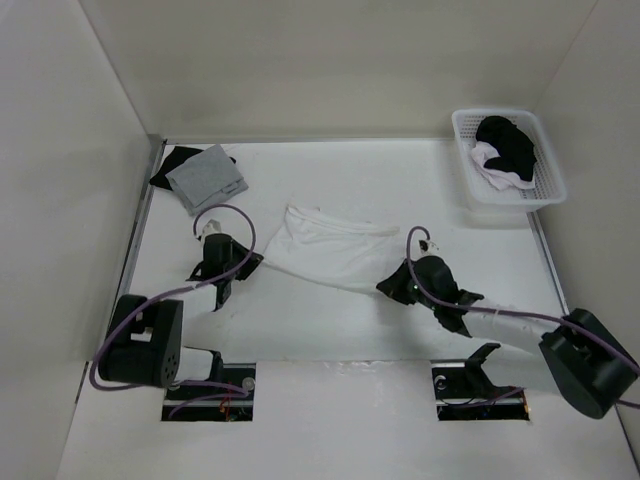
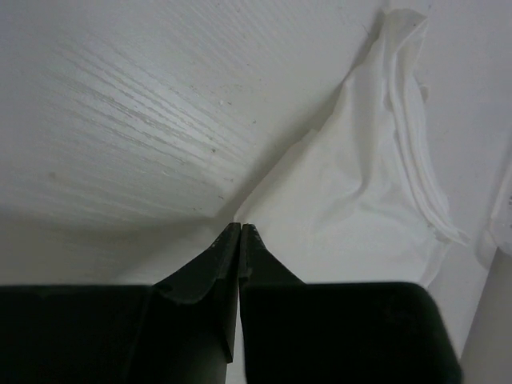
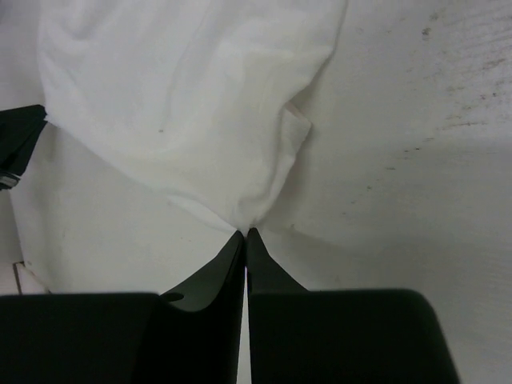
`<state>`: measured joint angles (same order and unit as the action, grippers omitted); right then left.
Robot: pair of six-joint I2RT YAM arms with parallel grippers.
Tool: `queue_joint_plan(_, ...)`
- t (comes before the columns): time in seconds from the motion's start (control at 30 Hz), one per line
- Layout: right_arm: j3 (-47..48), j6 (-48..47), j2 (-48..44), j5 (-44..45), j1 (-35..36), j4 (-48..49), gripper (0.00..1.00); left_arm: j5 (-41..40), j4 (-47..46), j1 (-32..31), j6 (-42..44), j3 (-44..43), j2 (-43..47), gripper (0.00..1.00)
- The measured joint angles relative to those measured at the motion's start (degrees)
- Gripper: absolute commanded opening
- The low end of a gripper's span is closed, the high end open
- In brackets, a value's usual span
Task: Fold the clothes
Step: Fold the tank top
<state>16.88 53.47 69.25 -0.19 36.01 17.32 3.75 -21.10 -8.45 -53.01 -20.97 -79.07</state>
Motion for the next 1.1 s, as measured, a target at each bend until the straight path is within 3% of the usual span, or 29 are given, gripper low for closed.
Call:
queue_joint_plan(0.13, 0.11, -0.37, -12.39, 1.4, 3.13, -4.55, 0.05, 0.72, 4.68, -0.02, -1.14, 1.64, 13.0, 0.0)
queue_joint_plan(0.3, 6.01, -2.03, -32.92, 6.25, 10.71, -20.39, 0.05, 1.79, 17.38, -0.68, -2.8, 0.2, 40.89, 0.0)
queue_joint_plan(0.4, 13.73, -3.19, -40.5, 10.54, 16.22, -29.42, 0.05, 1.77, 28.3, -0.72, -2.99, -5.4, 53.96, 0.0)
queue_joint_plan(0.53, 24.26, -4.5, -44.52, 16.44, 23.8, -37.4, 0.06, 1.73, 39.1, -0.68, -2.95, -16.35, 61.46, 0.0)
queue_joint_plan(0.67, 29.31, -6.21, -43.76, 20.59, 28.55, -40.79, 0.07, 1.66, 43.04, -0.59, -2.86, -21.79, 62.88, 0.0)
queue_joint_plan(0.77, 29.18, -7.69, -40.63, 20.74, 25.64, -41.86, 0.07, 1.57, 44.72, -0.57, -2.75, -20.22, 61.86, 0.0)
queue_joint_plan(0.9, 24.26, -9.64, -34.38, 13.57, 12.81, -38.49, 0.06, 1.36, 43.56, 0.02, -2.6, -14.16, 55.69, 0.0)
queue_joint_plan(1.1, 18.95, -11.06, -13.31, -3.28, -9.33, -26.14, 0.06, 0.98, 33.86, 2.16, -2.64, -9.29, 33.7, 0.0)
